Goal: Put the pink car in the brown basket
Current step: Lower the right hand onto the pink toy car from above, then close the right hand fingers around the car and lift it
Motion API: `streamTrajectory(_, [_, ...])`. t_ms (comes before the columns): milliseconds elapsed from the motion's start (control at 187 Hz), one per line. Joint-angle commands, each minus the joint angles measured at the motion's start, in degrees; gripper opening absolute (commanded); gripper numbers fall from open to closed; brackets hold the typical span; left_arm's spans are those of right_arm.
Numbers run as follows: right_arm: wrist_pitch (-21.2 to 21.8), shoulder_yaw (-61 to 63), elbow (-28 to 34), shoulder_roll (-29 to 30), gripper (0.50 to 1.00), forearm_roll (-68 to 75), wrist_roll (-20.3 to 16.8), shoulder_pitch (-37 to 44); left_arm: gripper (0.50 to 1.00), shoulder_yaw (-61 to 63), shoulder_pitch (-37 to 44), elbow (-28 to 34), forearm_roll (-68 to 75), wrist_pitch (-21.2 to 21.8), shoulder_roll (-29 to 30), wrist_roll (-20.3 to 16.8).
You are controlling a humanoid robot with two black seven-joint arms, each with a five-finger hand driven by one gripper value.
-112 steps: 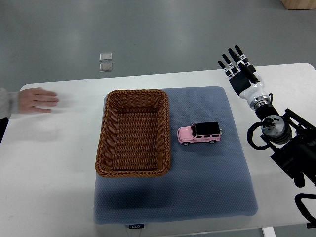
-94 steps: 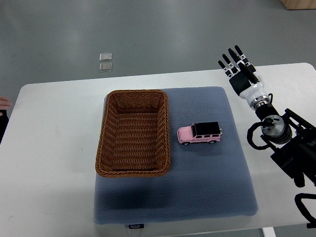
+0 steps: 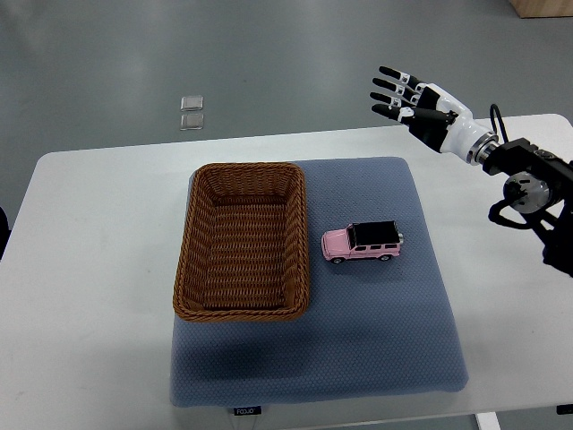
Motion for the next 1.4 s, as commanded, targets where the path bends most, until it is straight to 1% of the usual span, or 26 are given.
streamTrajectory(0, [3.4, -9.7, 10.0, -8.0, 0.905, -14.4, -4.1, 5.7, 1.000, 0.0, 0.0, -0.1, 0.2, -0.1, 0.0, 0.0])
streamTrajectory(27, [4.5, -11.7, 12.8, -9.5, 0.905, -16.6, -4.8, 6.9, 1.000, 0.0, 0.0, 0.0, 0.2, -0.1, 0.0, 0.0])
streamTrajectory(37, [5.5, -13.4, 15.8, -11.0, 0.905, -18.5, -5.3, 7.9, 1.000, 0.0, 0.0, 0.0, 0.2, -0.1, 0.0, 0.0])
streamTrajectory(48, [5.5, -13.4, 15.8, -11.0, 0.905, -18.5, -5.3, 8.0, 1.000, 0.0, 0.0, 0.0, 0.2, -0.1, 0.0, 0.0])
streamTrajectory(53, [5.6, -14.4, 17.3, -11.8, 0.905, -19.1, -5.6, 8.6, 1.000, 0.0, 0.0, 0.0, 0.2, -0.1, 0.0, 0.0])
streamTrajectory(69, [5.6, -15.2, 18.6, -12.5, 0.905, -19.7, -5.8, 9.1, 1.000, 0.0, 0.0, 0.0, 0.2, -0.1, 0.0, 0.0])
streamTrajectory(75, [5.6, -16.1, 20.0, -13.1, 0.905, -20.4, -6.1, 9.7, 1.000, 0.0, 0.0, 0.0, 0.1, -0.1, 0.0, 0.0])
streamTrajectory(128, [5.6, -19.8, 25.9, -15.3, 0.905, -21.8, -6.9, 12.3, 1.000, 0.0, 0.0, 0.0, 0.1, -0.1, 0.0, 0.0])
streamTrajectory(182, [5.6, -23.4, 29.7, -16.4, 0.905, -21.8, -7.6, 14.4, 1.000, 0.0, 0.0, 0.0, 0.1, -0.1, 0.0, 0.0])
streamTrajectory(235, [5.6, -25.8, 31.2, -16.5, 0.905, -22.1, -8.4, 15.6, 1.000, 0.0, 0.0, 0.0, 0.1, -0.1, 0.0, 0.0])
streamTrajectory(438, [5.2, -28.0, 31.3, -15.3, 0.905, -22.9, -9.2, 15.2, 1.000, 0.0, 0.0, 0.0, 0.1, -0.1, 0.0, 0.0])
streamTrajectory(486, [4.2, -28.9, 31.2, -14.9, 0.905, -23.6, -9.7, 15.0, 1.000, 0.0, 0.0, 0.0, 0.1, -0.1, 0.0, 0.0])
streamTrajectory(572, [-0.3, -30.9, 30.3, -13.3, 0.905, -25.1, -10.0, 14.2, 1.000, 0.0, 0.0, 0.0, 0.1, -0.1, 0.0, 0.0])
streamTrajectory(609, [-1.4, -31.4, 29.9, -12.8, 0.905, -25.2, -10.1, 13.9, 1.000, 0.0, 0.0, 0.0, 0.1, -0.1, 0.0, 0.0])
streamTrajectory(721, [-3.0, -32.4, 28.5, -11.6, 0.903, -25.4, -10.1, 12.9, 1.000, -0.1, 0.0, 0.2, 0.1, -0.1, 0.0, 0.0])
streamTrajectory(844, [-5.9, -32.5, 27.3, -10.2, 0.901, -25.4, -10.1, 11.5, 1.000, -0.1, 0.0, 0.3, 0.1, -0.1, 0.0, 0.0])
streamTrajectory(887, [-6.1, -32.5, 27.1, -10.1, 0.901, -25.6, -10.1, 11.0, 1.000, -0.1, 0.0, 0.3, 0.1, -0.1, 0.0, 0.0])
streamTrajectory(972, [-6.5, -32.5, 26.9, -10.0, 0.891, -26.2, -10.1, 10.4, 1.000, 0.0, 0.0, 0.3, 0.1, -0.1, 0.0, 0.0])
streamTrajectory(1052, [-7.9, -32.5, 26.0, -9.7, 0.879, -27.6, -10.1, 9.5, 1.000, 0.0, 0.0, 0.4, 0.1, -0.1, 0.0, 0.0])
streamTrajectory(1149, [-8.1, -32.5, 25.8, -9.7, 0.864, -28.9, -10.0, 8.7, 1.000, 0.0, 0.0, 0.4, 0.1, -0.1, 0.0, 0.0])
streamTrajectory(1298, [-8.3, -32.4, 24.5, -9.5, 0.825, -29.1, -10.0, 7.8, 1.000, 0.0, 0.0, 0.4, 0.1, -0.1, 0.0, 0.0])
streamTrajectory(1335, [-8.7, -32.4, 23.9, -9.4, 0.803, -29.1, -10.0, 7.5, 1.000, 0.0, 0.0, 0.4, 0.1, -0.1, 0.0, 0.0])
streamTrajectory(1394, [-8.9, -32.4, 23.7, -8.7, 0.797, -29.2, -9.9, 7.2, 1.000, 0.0, 0.0, 0.4, 0.1, -0.1, 0.0, 0.0])
